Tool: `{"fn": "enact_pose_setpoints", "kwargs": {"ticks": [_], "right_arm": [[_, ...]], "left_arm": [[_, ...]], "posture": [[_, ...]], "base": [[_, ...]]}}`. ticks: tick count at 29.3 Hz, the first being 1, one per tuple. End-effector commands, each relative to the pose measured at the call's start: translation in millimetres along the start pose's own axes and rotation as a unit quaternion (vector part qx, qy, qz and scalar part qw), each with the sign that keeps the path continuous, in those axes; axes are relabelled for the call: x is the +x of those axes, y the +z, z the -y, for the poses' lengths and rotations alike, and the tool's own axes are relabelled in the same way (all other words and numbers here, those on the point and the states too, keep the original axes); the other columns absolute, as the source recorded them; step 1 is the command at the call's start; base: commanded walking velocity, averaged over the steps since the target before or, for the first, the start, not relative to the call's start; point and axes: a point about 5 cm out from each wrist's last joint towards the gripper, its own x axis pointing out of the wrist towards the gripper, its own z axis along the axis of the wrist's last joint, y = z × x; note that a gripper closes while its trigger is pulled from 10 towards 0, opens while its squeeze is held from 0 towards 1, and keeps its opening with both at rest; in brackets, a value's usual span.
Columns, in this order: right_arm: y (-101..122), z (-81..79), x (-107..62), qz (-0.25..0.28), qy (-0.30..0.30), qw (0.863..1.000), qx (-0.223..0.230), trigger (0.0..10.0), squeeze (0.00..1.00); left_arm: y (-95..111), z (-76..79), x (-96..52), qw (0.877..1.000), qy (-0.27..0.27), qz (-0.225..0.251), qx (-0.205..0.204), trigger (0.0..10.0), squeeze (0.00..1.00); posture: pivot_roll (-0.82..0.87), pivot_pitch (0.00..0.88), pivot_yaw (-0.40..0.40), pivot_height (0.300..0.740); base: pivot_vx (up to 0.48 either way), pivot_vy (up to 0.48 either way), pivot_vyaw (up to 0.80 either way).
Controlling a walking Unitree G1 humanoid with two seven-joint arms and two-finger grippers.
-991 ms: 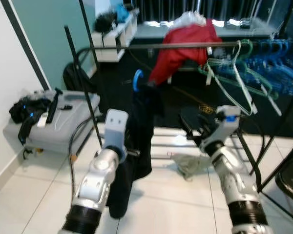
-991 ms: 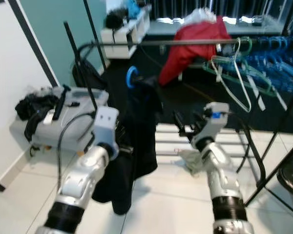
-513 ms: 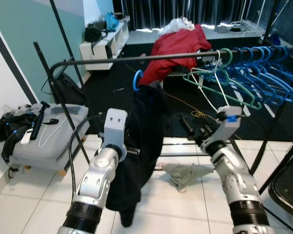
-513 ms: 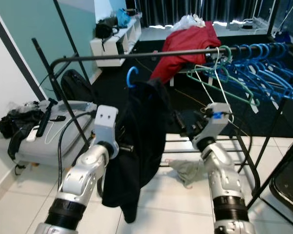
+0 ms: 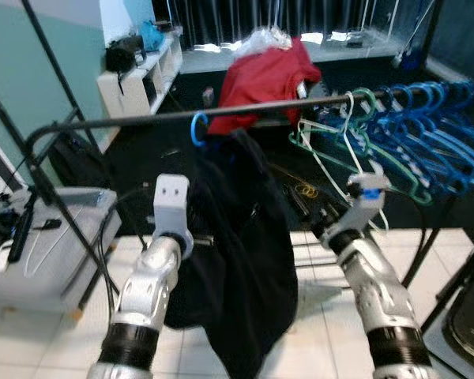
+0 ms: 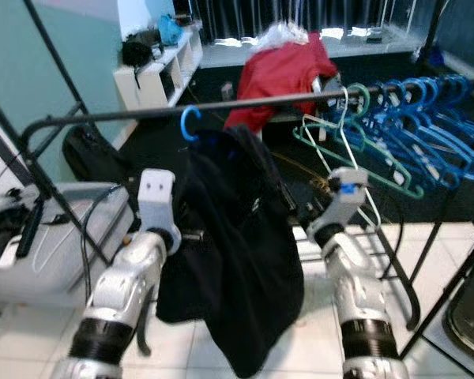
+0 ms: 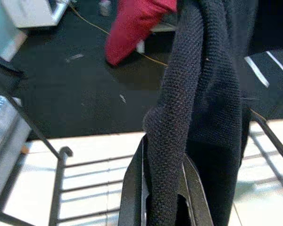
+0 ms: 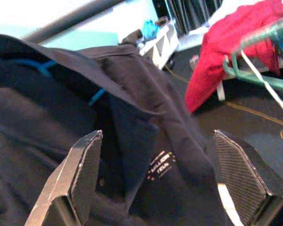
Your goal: Hang hanger
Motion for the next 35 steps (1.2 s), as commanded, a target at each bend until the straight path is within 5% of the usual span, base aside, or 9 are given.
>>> {"fn": "enact_pose_setpoints", "kwargs": {"ticks": [1,5,10,22,23,29,35], "right_arm": [[-4,-8.7,2.8,-0.004,0.014,1.0,0.01,10.0,0.0],[-4,-8.3,2.8,-0.004,0.013,1.0,0.009,10.0,0.0],[-3,-7.5,2.2,-0.006,0.013,1.0,0.008,10.0,0.0],[-3,-7.3,2.7,-0.007,0.014,1.0,0.012,10.0,0.0],[-3,-7.2,3.0,-0.008,0.015,1.0,0.012,10.0,0.0],[-2,-6.3,3.4,-0.009,0.014,1.0,0.011,10.0,0.0],[-3,-5.5,3.5,-0.011,0.015,1.0,0.01,10.0,0.0]], "left_arm": [[6,-15.4,0.2,0.999,0.03,0.017,-0.006,10.0,0.0],[9,-21.2,-0.3,0.998,0.055,0.022,-0.026,10.0,0.0],[-14,-32.6,-9.7,0.994,0.099,-0.044,-0.011,10.0,0.0],[-29,-42.9,-22.2,0.987,0.135,-0.086,-0.024,10.0,0.0],[-31,-42.6,-24.6,0.987,0.132,-0.092,-0.027,10.0,0.95],[-40,-38.4,-34.9,0.99,0.072,-0.119,0.011,10.0,1.0],[-35,-43.1,-55.6,0.995,-0.01,-0.063,0.075,10.0,1.0]], "posture": [[-0.13,0.0,0.066,0.74],[-0.13,0.0,0.063,0.74],[-0.13,0.0,0.062,0.74],[-0.11,0.0,0.052,0.74],[-0.11,0.0,0.053,0.74],[-0.11,0.0,0.049,0.74],[-0.11,0.0,0.054,0.74]], "base": [[0.48,0.0,0.0],[0.24,0.0,0.0],[0.0,0.0,0.0],[0.0,0.0,0.0],[0.0,0.0,0.0],[0.0,0.0,0.0],[0.0,0.0,0.0]]}}
